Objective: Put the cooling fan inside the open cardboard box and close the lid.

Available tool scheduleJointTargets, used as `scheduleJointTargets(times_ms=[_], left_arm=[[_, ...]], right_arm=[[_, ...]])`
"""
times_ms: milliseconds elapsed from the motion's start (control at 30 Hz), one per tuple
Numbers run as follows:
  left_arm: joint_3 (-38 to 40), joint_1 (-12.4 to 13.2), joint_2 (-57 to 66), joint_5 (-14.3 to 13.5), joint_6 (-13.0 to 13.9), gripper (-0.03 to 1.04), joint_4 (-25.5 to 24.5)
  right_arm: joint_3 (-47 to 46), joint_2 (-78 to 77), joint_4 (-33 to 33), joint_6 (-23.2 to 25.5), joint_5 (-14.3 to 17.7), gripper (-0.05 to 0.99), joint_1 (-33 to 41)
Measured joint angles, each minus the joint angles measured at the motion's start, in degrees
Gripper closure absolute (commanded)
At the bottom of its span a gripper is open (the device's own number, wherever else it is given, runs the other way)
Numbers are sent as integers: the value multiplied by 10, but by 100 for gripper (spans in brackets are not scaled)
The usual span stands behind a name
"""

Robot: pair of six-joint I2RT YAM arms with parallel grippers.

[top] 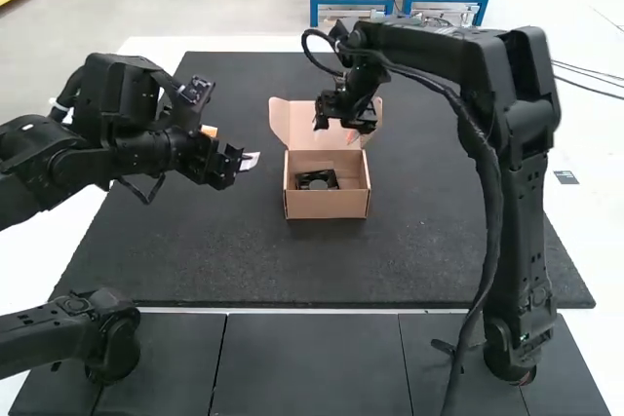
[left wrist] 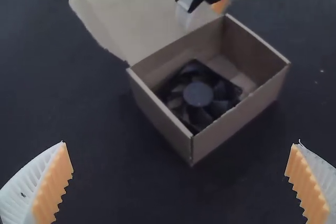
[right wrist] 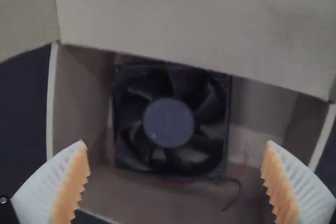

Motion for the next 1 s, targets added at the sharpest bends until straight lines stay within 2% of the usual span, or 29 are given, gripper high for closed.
scheduleJointTargets(times_ms=[67,133,433,533,800,1000], left_arm=[[0,11,16,0,0,5,5],[2,23,33,0,0,5,11],[51,77,118,0,-7,5,43],[63,89,142,-4,-9,5,53],[93,96,197,-24,-9,5,72],[111,96,237,-43,-10,5,87]], right_arm=[[-2,-23,-11,-15,4,4,-3],[-16,-51,-4,-30,11,3,-9],[-169,-180,99,-72,51,3,-54],[-229,-220,154,-76,60,3,-54],[-325,-282,265,-80,74,3,-54],[-370,-300,322,-81,75,3,-69]])
